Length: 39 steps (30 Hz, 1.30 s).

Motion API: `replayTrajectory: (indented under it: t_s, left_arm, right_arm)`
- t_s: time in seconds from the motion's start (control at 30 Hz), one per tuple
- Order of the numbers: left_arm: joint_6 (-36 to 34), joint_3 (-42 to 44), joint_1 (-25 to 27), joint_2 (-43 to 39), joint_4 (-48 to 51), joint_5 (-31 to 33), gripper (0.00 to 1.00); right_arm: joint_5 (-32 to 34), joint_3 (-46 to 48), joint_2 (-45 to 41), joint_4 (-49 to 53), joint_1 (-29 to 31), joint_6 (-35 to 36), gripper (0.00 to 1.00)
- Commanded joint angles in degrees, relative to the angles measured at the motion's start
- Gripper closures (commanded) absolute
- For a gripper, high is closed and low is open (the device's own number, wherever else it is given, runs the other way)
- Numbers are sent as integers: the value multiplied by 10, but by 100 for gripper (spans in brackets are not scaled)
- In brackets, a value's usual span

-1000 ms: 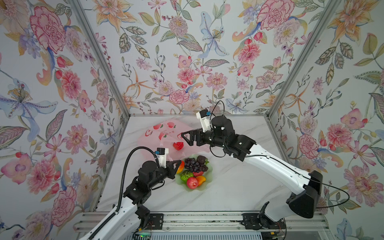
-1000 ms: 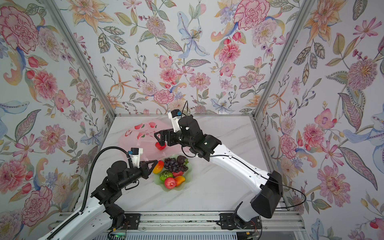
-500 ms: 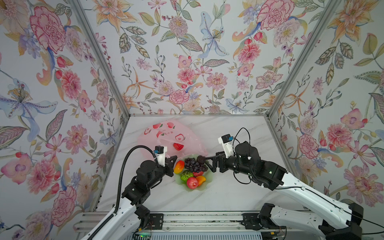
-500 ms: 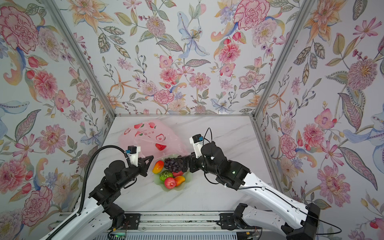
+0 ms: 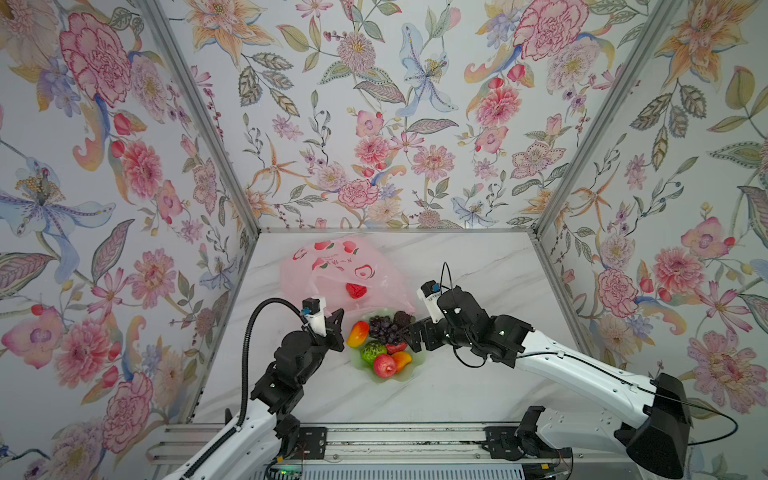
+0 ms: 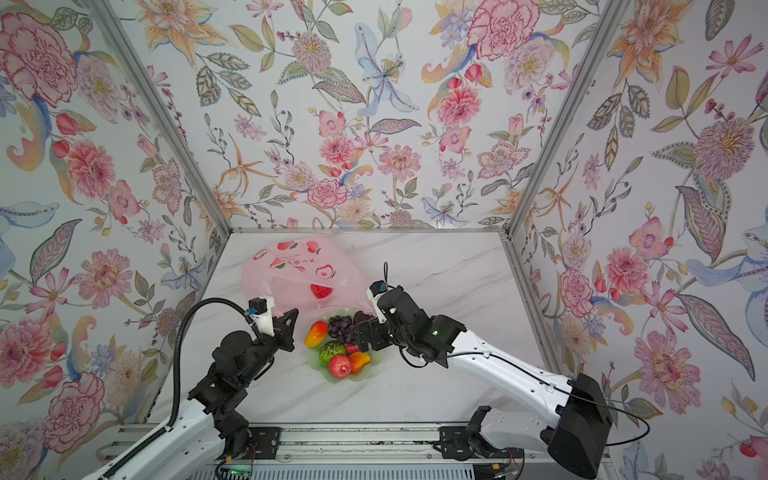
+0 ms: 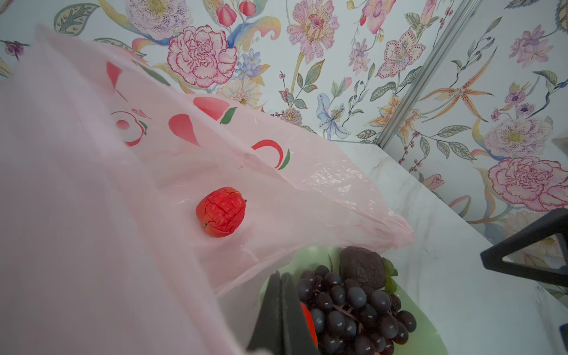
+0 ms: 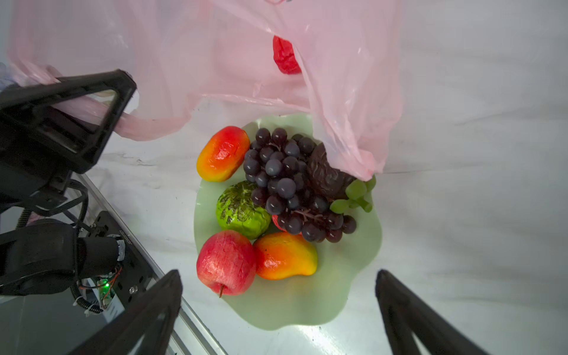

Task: Place the fruits into the plastic bag
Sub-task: 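Lower the right gripper onto the red apple and close it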

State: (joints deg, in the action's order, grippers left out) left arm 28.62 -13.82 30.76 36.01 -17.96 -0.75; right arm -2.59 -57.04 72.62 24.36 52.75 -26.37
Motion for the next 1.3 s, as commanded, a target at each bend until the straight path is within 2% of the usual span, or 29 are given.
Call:
replayTrajectory:
  t_s: [0.0, 0.1, 0.3, 0.57, 0.73, 0.97, 1.17, 1.27]
  left_arm:
    - [-21, 21, 5, -5, -51, 13, 100]
    - [-23, 28, 5, -9, -58, 19, 100]
    - [-41, -2, 6, -14, -43, 34, 100]
    - [-33, 15, 8, 14, -55, 51, 100]
    - [-31, 29, 12, -1, -60, 74, 100]
    - [-24, 55, 18, -22, -62, 87, 100]
    - [-30, 46, 20, 14, -74, 74, 100]
    - [-33, 38, 23, 35, -77, 71, 100]
  right_arm:
    - [-31, -32, 39, 2, -1, 12, 1]
    - [-47, -53, 79, 1, 5, 17, 0]
    - [-38, -73, 136, 12, 29, 31, 5]
    - [-22, -80, 153, 23, 64, -7, 11]
    - [-19, -82, 173, 36, 96, -14, 15]
    - [-12, -85, 200, 24, 110, -30, 17]
    - [-17, -101, 233, 24, 112, -31, 18]
    - [-21, -106, 246, 27, 112, -29, 23]
